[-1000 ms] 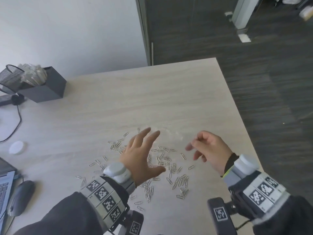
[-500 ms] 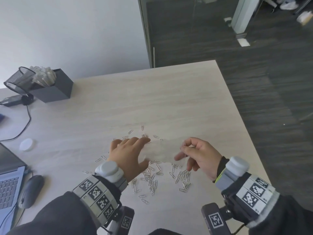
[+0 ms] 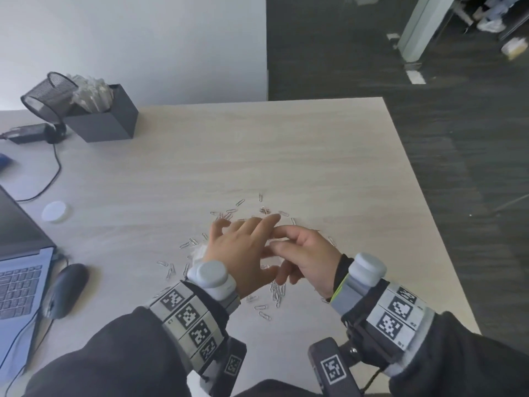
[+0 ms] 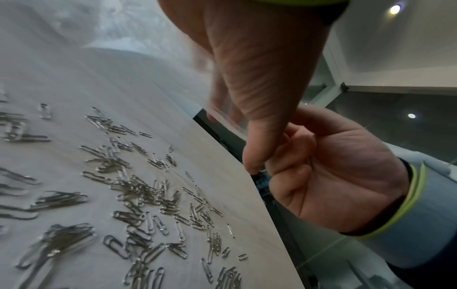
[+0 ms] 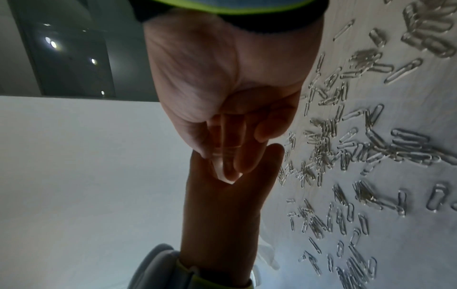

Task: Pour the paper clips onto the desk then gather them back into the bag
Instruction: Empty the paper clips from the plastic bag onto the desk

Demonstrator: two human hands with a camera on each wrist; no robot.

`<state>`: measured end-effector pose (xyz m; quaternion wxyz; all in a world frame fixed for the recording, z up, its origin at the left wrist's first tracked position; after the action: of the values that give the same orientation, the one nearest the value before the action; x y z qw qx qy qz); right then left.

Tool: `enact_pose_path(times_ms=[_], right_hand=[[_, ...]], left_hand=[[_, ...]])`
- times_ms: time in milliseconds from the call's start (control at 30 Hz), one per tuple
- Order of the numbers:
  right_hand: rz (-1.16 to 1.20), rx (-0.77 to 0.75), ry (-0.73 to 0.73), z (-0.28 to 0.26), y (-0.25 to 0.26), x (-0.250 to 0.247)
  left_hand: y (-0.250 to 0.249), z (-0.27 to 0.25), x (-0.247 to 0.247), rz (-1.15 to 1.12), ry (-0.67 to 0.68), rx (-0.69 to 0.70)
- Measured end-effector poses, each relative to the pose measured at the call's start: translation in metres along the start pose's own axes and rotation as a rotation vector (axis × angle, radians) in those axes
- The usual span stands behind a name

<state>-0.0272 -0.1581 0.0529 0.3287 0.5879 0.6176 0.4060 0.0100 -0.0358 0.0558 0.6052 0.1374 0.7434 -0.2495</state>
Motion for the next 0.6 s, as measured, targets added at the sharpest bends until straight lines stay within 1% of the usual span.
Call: enact_pose_path(times_ms=[100,167,233,267,333,367,400,433,467,500,533,600], right_hand=[[0.003,-0.003,0.057,0.001,-0.002,0.020],[0.027,-0.001,0.069,0.002,-0.007,0.024],[0.025,-0.024,0.045,0.005,-0.013,0.029],[-0.006,-0.050,0.002,0.008,-0.017,0.026],[-0.175,-0.122,-0.145,0.015,-0.030,0.012],[-0.336,-0.162,-0.238,0.019,-0.038,-0.001],[-0.549,-0.196,-0.325,0.020,-0.047,-0.016],[-0.749,-0.227,-0.388,0.019,-0.057,-0.033],[-0.897,-0.244,-0.439,0.017,-0.068,-0.050],[-0.998,-0.223,-0.488,0.014,-0.083,-0.067],[-1.066,-0.165,-0.542,0.010,-0.098,-0.084],[-1.117,-0.005,-0.637,0.000,-0.124,-0.114]], left_hand=[[0.020,-0.009,0.004,-0.077,-0.005,-0.041],[0.027,-0.011,0.008,-0.109,0.011,-0.059],[0.043,-0.017,0.012,-0.113,0.042,-0.087],[0.051,-0.019,0.015,-0.113,0.060,-0.105],[0.073,-0.026,0.022,-0.127,0.100,-0.141],[0.085,-0.031,0.026,-0.128,0.121,-0.156],[0.098,-0.036,0.031,-0.127,0.140,-0.175],[0.111,-0.043,0.035,-0.123,0.154,-0.202],[0.125,-0.050,0.040,-0.122,0.168,-0.242],[0.141,-0.057,0.045,-0.130,0.187,-0.286],[0.156,-0.065,0.050,-0.139,0.205,-0.327],[0.184,-0.081,0.058,-0.143,0.234,-0.402]])
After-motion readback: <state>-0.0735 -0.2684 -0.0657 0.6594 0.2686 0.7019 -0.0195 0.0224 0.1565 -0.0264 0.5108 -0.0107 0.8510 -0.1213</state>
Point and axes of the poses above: each hand's wrist, its own z-axis towards the middle knuckle, its own x-axis out of the palm, y = z × x, the point moved 5 cm from there along z, towards the middle knuckle, and after that the axes turned 1 degree about -y, right-handed, at the moved point
